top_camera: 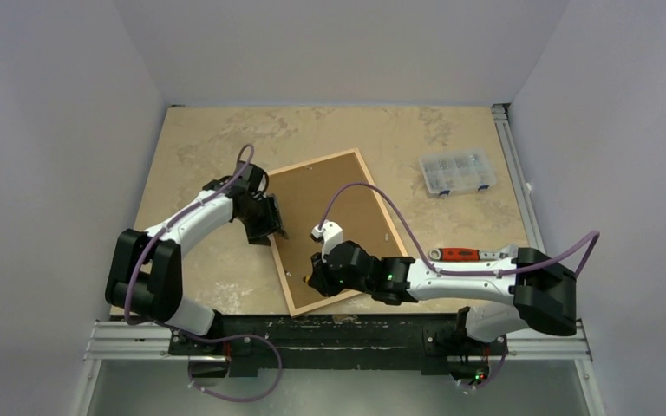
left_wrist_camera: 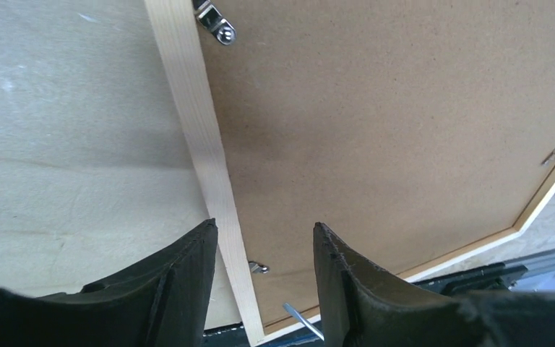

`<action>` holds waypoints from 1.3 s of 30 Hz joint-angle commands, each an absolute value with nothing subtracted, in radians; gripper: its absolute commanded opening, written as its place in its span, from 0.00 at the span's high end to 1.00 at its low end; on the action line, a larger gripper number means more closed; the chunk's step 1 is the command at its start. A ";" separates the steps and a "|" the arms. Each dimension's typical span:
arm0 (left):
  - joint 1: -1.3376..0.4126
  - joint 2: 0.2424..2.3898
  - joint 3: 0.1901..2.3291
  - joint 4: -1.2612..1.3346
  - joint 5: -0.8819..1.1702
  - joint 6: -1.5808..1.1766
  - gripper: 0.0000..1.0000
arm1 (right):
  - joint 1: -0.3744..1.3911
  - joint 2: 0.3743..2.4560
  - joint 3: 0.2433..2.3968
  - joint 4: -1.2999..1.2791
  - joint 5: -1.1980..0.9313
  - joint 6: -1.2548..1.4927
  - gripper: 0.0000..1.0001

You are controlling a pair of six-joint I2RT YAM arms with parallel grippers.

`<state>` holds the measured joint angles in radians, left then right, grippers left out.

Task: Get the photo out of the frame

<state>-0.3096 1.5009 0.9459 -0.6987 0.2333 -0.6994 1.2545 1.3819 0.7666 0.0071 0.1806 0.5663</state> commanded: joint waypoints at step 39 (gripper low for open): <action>-0.350 1.468 0.798 -0.558 0.109 -0.749 0.86 | 1.282 1.535 0.878 0.098 0.256 0.509 1.00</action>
